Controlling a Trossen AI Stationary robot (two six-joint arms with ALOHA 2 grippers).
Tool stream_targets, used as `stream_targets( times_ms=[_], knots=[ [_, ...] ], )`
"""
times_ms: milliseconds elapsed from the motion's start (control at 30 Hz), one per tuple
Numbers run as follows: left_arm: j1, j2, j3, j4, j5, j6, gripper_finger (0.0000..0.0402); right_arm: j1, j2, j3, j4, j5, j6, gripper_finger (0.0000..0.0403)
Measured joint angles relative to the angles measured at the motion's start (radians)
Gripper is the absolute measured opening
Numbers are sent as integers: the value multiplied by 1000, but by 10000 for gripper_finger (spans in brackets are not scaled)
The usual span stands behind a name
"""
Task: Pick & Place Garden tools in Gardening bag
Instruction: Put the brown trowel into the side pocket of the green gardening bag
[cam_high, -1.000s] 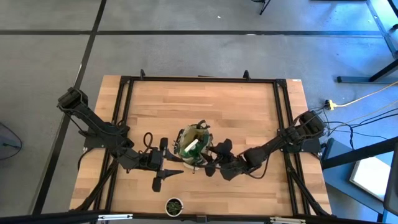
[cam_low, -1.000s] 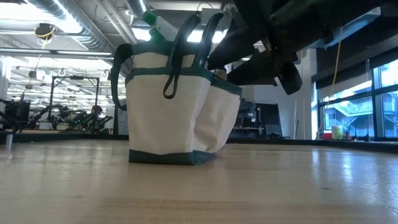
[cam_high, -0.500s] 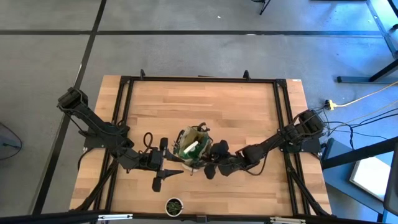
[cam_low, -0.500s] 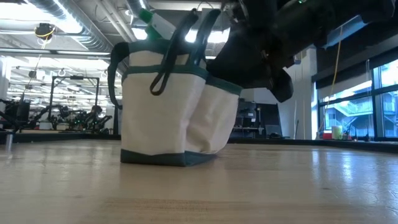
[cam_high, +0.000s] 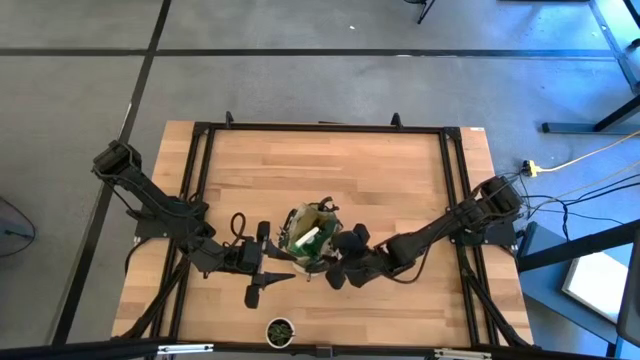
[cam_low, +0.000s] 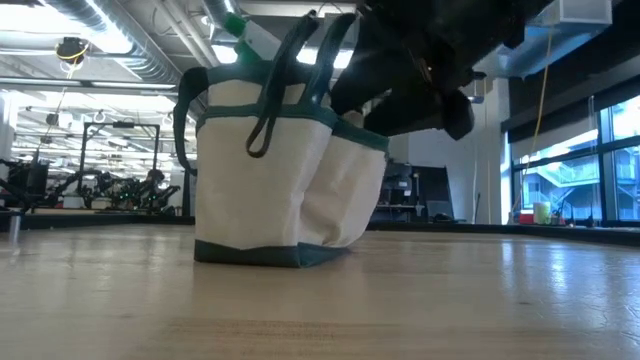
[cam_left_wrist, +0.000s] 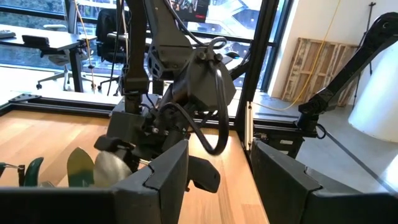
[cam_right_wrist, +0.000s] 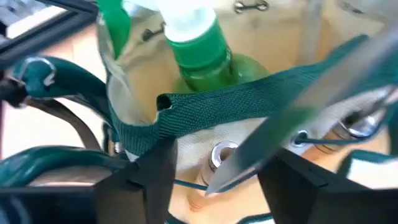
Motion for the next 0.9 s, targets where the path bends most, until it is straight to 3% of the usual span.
stream_targets(
  times_ms=[233,900],
  knots=[
    [0,0,0,0,0,0,171,20,-1,27,-88,12,37,251],
    [0,0,0,0,0,0,171,33,-1,69,-152,-66,22,250]
  ],
)
